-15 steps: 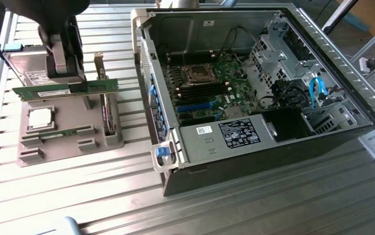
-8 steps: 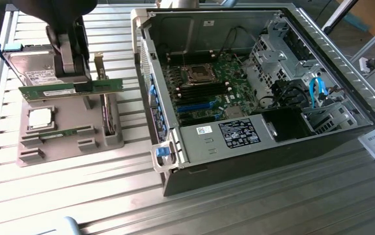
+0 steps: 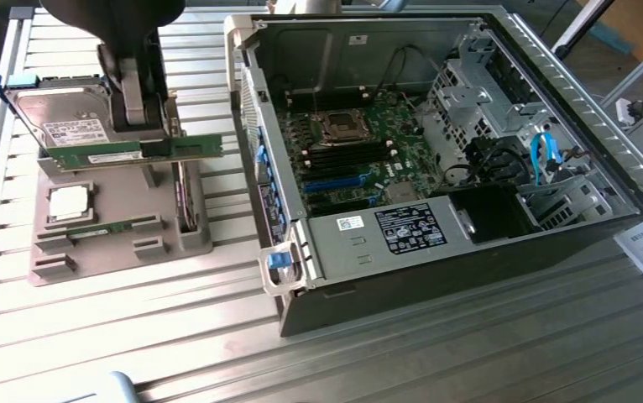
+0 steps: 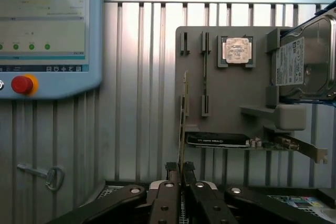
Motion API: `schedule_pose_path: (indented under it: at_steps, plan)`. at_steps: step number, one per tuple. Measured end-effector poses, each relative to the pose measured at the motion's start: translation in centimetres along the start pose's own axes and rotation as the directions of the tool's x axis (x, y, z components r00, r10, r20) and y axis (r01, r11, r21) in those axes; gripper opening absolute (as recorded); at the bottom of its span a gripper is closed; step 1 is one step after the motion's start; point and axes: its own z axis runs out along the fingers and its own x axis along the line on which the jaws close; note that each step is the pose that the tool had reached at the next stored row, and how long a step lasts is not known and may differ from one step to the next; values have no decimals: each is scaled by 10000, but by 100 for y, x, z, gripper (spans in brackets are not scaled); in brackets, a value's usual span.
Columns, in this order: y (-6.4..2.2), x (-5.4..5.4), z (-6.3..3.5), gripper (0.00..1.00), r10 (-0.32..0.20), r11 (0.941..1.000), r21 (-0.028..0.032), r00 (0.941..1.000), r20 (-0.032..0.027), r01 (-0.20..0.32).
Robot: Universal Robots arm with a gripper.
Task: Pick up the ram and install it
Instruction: 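Pick up the ram and move it above insertion slot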
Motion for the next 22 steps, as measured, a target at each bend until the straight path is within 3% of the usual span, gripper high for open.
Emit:
schedule_pose_path:
  at_steps: [15, 18, 19, 22]
  plan:
    - [-365, 10, -9, 14, 120, 9999, -10, 9999, 3, -120]
    - [-471, 13, -12, 14, 141, 9999, -12, 9999, 4, -141]
    - [-577, 15, -15, 14, 151, 9999, -15, 9999, 4, -151]
    - [-717, 18, -18, 14, 175, 9998, -19, 9998, 5, -175]
